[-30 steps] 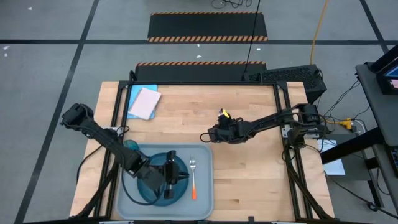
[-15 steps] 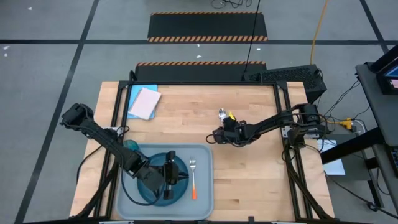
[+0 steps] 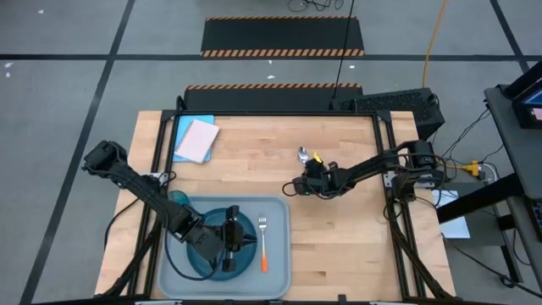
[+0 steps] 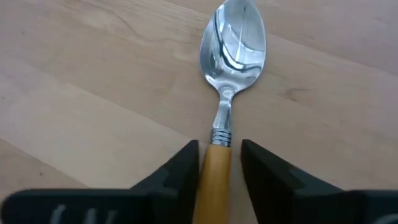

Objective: Pick and place plate/cup/fork/spoon on tray
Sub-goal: Put the yellow spoon on the gray tray to the right of the orange fork

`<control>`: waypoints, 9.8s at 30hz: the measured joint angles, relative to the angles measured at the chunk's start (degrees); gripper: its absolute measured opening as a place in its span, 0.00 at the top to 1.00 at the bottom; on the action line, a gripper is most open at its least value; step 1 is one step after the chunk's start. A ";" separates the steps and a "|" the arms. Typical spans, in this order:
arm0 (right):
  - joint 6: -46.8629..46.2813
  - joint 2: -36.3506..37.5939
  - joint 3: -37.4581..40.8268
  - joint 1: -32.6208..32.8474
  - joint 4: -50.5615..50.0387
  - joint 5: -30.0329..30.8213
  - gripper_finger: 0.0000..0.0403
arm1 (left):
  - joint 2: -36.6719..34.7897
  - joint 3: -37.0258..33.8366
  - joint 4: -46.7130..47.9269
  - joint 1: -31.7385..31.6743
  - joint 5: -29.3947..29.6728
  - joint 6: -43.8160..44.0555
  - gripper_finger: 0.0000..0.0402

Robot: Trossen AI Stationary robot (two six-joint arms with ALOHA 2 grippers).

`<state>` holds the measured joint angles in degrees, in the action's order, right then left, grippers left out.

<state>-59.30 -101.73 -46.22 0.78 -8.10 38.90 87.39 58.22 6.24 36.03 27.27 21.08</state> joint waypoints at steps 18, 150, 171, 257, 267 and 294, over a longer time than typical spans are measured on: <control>4.69 7.58 0.11 4.68 0.26 -2.67 0.88 | 0.00 0.00 -0.06 0.00 0.11 0.02 0.94; 40.39 9.49 -0.28 35.25 57.97 -12.12 0.58 | 22.25 7.87 -35.10 0.90 1.50 7.67 0.92; 40.92 6.64 -0.28 34.18 64.67 -15.18 0.97 | 22.22 7.85 -34.79 0.24 2.14 7.98 0.92; -4.51 -12.52 -0.35 34.00 54.62 -2.52 0.83 | 1.46 7.87 -6.09 4.24 11.63 0.13 0.39; -4.97 -12.52 -0.35 33.55 54.50 -2.61 0.83 | 1.49 7.87 -6.08 4.24 11.63 0.06 0.39; -4.48 -12.72 -0.22 34.47 56.45 -3.11 0.59 | 1.49 7.87 -6.29 4.77 11.26 0.20 0.39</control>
<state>-63.79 -114.46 -46.44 35.24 48.35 35.79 88.88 66.08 -0.05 40.80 38.53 21.28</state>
